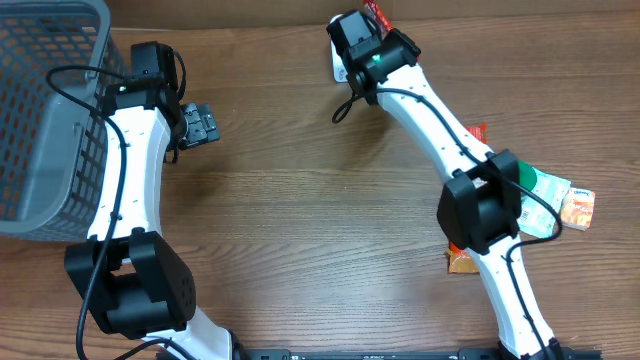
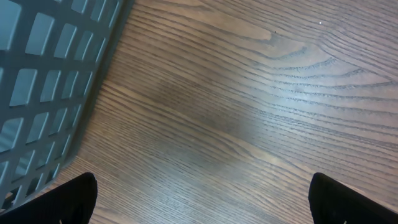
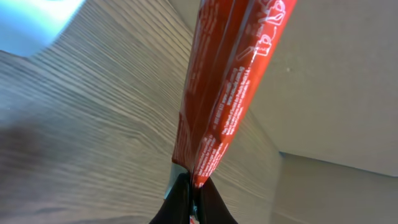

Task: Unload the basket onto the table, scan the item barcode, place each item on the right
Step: 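Carry the red sachet up to the barcode scanner, then hold the red sachet in front of the scanner window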

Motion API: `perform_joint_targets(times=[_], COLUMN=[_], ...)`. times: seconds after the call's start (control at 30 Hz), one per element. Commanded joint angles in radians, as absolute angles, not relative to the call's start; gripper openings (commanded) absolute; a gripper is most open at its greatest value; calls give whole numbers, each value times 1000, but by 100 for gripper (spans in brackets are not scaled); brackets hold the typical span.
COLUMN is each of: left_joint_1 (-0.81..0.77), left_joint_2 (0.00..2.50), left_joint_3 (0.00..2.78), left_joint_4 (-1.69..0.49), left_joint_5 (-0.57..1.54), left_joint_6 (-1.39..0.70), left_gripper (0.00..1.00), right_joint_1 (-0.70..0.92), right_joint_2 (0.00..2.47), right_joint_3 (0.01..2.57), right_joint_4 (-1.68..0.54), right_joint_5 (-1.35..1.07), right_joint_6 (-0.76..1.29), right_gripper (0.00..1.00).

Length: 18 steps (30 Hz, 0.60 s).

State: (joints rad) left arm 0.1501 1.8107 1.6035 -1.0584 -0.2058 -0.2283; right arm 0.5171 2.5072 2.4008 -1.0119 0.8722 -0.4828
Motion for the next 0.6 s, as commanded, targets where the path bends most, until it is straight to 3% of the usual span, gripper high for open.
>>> perform_joint_targets(times=[0.0, 0.1, 0.57], left_joint_1=[144, 144, 143], left_joint_2=[1803, 1803, 1803], left_joint_3=[1621, 1621, 1621], left_joint_4=[-1058, -1058, -1058], left_joint_5=[-201, -201, -201], left_joint_6=[-217, -217, -217], left_gripper=[100, 100, 100], right_joint_1=[521, 535, 568], right_joint_2=[2563, 2602, 2632], right_joint_3=[2408, 2408, 2288], right_joint_4=[-973, -889, -801], right_joint_5=[997, 1110, 1111], right_joint_6=[-498, -500, -552], right_gripper=[4, 4, 3])
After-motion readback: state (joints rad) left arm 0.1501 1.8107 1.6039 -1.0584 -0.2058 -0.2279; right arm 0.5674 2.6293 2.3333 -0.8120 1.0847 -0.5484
